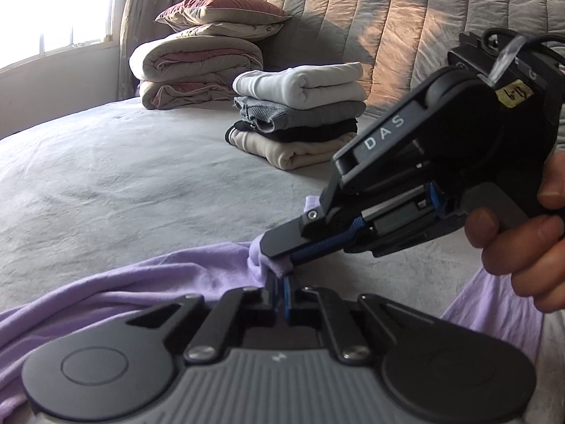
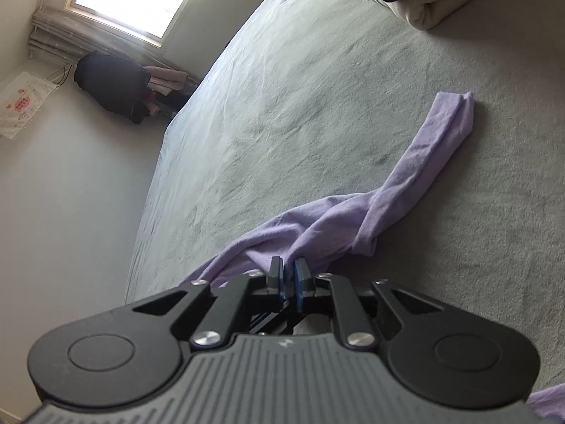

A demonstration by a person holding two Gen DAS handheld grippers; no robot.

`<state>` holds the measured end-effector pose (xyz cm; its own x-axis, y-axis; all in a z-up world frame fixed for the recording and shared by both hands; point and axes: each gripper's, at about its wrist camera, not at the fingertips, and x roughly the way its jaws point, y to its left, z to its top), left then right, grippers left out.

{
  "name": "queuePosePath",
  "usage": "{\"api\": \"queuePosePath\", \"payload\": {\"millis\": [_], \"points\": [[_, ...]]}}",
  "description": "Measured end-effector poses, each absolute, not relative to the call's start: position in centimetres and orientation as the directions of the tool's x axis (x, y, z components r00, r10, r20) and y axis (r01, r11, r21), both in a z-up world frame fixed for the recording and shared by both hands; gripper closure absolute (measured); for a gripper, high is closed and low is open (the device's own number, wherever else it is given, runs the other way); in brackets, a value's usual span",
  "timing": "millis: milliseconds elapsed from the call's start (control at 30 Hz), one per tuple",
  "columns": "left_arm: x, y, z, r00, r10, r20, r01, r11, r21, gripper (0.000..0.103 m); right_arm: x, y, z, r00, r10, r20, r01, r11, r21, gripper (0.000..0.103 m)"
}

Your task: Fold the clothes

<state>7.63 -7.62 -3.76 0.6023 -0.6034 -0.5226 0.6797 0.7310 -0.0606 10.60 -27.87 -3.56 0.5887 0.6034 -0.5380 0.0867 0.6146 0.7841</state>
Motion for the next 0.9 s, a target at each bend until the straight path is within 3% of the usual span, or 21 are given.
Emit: {"api": "queuePosePath", "payload": {"millis": [433, 900], "points": [[7.7, -6.0, -2.0, 0.585, -0.663, -0.467, 0.681, 0.714, -0.162, 0.101, 13.4, -30.8, -5.1, 0.635, 0.599, -0.488, 0.213, 0.472, 0.856, 0.089], [8.4, -4.3, -1.5, 0.575, -0.682, -0.452, 0.656, 0.714, -0.242, 0.103, 14.0, -35.5, -4.9, 0.731, 0.472, -0.493, 0.264, 0.471, 0.842, 0.089]]}}
